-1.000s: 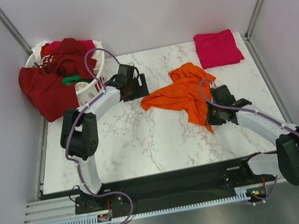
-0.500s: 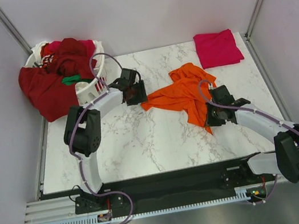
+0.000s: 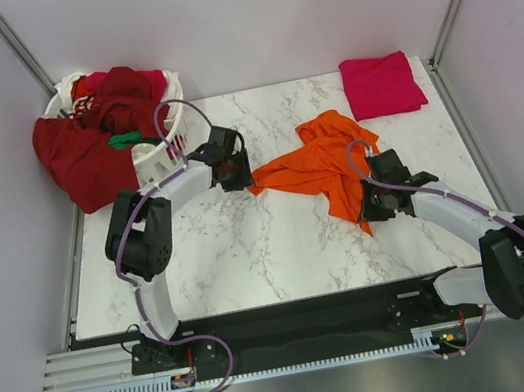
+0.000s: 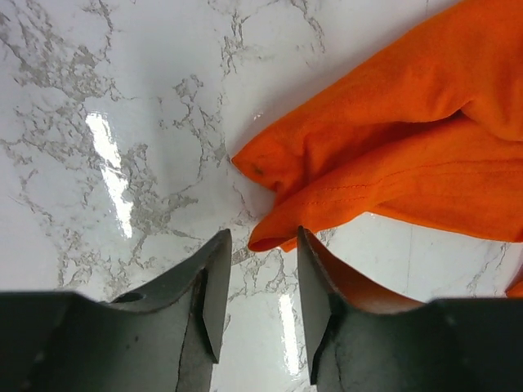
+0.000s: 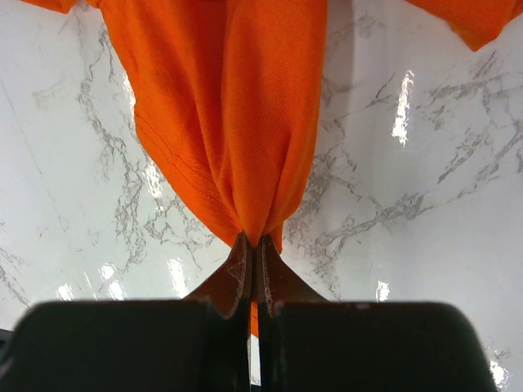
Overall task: Fold and stack the t-shirts
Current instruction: Flatten the tshirt out
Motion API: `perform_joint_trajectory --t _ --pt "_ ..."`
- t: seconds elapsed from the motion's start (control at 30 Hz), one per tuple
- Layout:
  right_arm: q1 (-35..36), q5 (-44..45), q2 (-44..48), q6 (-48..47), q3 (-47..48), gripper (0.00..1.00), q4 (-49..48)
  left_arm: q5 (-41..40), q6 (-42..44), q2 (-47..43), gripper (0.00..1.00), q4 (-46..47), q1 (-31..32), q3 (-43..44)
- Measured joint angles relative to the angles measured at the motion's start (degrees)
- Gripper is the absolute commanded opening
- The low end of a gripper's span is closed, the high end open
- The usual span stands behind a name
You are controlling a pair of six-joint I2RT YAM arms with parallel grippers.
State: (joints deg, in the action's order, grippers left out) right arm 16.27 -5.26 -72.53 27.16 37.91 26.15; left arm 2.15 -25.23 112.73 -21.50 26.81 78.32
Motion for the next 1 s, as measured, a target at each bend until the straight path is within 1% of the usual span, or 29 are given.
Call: perform_joint_trajectory --t 0.1,0.5,0.53,0.57,0.6,0.63,0.8,1.0 --pt "0.00 0.02 -0.17 0.00 0.00 0.00 -0.02 0.61 -0.04 -0.07 0.41 0.42 0.00 -0.17" --pt "0.00 0.13 -0.59 0.00 0.00 0.00 -0.02 1.60 -0.02 0.04 0.41 0.68 0.28 -0.11" --pt "0.00 0.13 -0.61 0.00 0.00 0.00 -0.02 1.60 -0.04 0.13 0.39 0.66 0.33 0.09" --pt "0.00 0.15 -0.61 0.00 0.00 0.00 -0.02 1.90 0.02 0.17 0.07 0.63 0.33 0.37" --pt "0.00 0.15 -0.61 0.00 0.00 0.00 -0.02 2.58 0.02 0.24 0.04 0.63 0.31 0.74" --pt "0.00 0.15 -0.61 -0.02 0.00 0.00 -0.02 2.82 0.35 0.26 0.02 0.70 0.31 1.09" --pt "0.00 0.24 -0.61 -0.02 0.00 0.00 -0.02 4.46 0.96 0.87 0.02 0.92 0.33 3.50" --pt "0.00 0.61 -0.59 0.00 0.74 0.00 0.90 5.35 1.18 -0.33 0.02 0.48 0.33 3.89"
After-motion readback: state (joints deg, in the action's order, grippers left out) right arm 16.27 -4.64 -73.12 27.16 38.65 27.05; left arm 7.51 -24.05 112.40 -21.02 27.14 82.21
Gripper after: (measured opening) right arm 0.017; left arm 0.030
